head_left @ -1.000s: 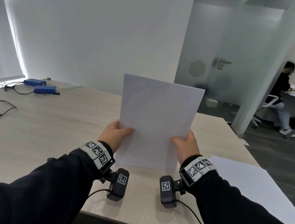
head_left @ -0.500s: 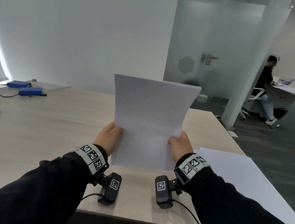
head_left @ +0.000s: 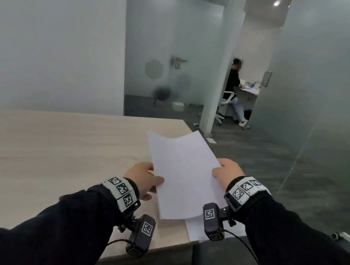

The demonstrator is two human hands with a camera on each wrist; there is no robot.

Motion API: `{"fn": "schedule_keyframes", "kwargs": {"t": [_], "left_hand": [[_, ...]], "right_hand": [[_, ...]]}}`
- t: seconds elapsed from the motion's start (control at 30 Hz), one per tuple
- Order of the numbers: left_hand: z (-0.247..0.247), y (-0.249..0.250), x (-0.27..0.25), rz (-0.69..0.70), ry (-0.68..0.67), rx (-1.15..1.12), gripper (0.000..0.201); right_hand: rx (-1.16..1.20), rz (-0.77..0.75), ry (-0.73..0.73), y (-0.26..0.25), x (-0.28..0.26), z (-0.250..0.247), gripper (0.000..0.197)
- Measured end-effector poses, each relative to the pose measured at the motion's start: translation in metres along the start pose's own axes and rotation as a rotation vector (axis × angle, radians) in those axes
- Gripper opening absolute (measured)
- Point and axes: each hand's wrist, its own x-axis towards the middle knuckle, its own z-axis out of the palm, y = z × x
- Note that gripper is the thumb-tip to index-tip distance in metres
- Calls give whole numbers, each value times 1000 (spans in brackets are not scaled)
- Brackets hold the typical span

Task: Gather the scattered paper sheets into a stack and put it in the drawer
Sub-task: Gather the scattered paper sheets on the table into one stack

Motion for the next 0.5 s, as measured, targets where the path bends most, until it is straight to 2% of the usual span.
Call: {"fn": "schedule_keyframes", "kwargs": {"t": [0.17, 0.23, 0.33, 0.4, 0.47, 0.5], "left_hand": [[48, -4, 5, -39, -90, 80, 11], [55, -5, 6, -51, -102, 154, 19], [57, 0, 6, -84, -106, 286, 39], [55, 3, 7, -79, -75, 384, 46], [53, 4, 10, -78, -45, 377, 43], [54, 5, 11, -89, -35, 338, 40]], "right_hand": [[-142, 82, -52, 46, 8, -22, 16], [-192, 128, -61, 57, 11, -24, 11], [-246, 212, -69, 72, 17, -27, 17], [-287, 251, -84, 79, 21, -31, 20], [-316, 300, -100, 90, 28, -35, 44], [-303, 319, -100, 94, 30, -38, 48]]}}
